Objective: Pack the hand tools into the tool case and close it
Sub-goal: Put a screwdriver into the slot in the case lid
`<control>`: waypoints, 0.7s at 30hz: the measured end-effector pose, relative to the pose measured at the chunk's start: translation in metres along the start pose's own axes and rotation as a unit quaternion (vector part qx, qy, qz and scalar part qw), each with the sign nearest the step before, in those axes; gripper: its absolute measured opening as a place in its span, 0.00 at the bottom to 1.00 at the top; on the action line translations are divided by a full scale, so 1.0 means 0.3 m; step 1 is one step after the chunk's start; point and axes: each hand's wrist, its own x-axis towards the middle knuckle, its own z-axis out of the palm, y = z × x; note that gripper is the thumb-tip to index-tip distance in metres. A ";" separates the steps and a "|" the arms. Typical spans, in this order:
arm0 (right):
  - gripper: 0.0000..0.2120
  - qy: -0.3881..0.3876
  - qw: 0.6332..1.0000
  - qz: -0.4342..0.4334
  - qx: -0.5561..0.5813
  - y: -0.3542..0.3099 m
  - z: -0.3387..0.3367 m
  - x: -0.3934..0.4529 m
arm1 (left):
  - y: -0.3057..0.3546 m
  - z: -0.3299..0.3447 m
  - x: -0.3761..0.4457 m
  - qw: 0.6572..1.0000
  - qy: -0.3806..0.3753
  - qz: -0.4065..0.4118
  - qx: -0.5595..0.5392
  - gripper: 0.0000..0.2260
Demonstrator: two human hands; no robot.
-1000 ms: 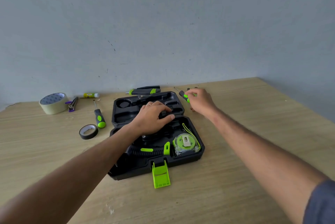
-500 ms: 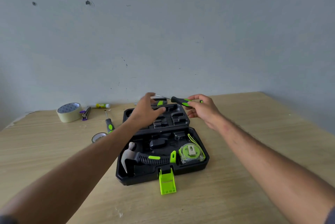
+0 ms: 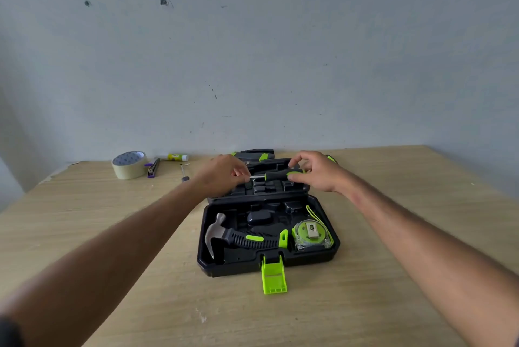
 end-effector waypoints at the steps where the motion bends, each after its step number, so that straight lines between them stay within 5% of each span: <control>1: 0.12 -0.013 1.000 -0.005 -0.019 0.006 -0.002 -0.002 | -0.003 0.009 0.004 1.000 -0.013 0.005 -0.022 0.02; 8: 0.12 -0.020 0.994 -0.032 -0.105 0.001 0.003 -0.018 | 0.024 0.038 -0.002 0.998 -0.054 0.021 -0.017 0.08; 21: 0.08 0.004 0.997 0.033 -0.063 0.017 0.010 -0.011 | -0.022 0.026 0.009 0.973 -0.048 -0.140 -0.176 0.06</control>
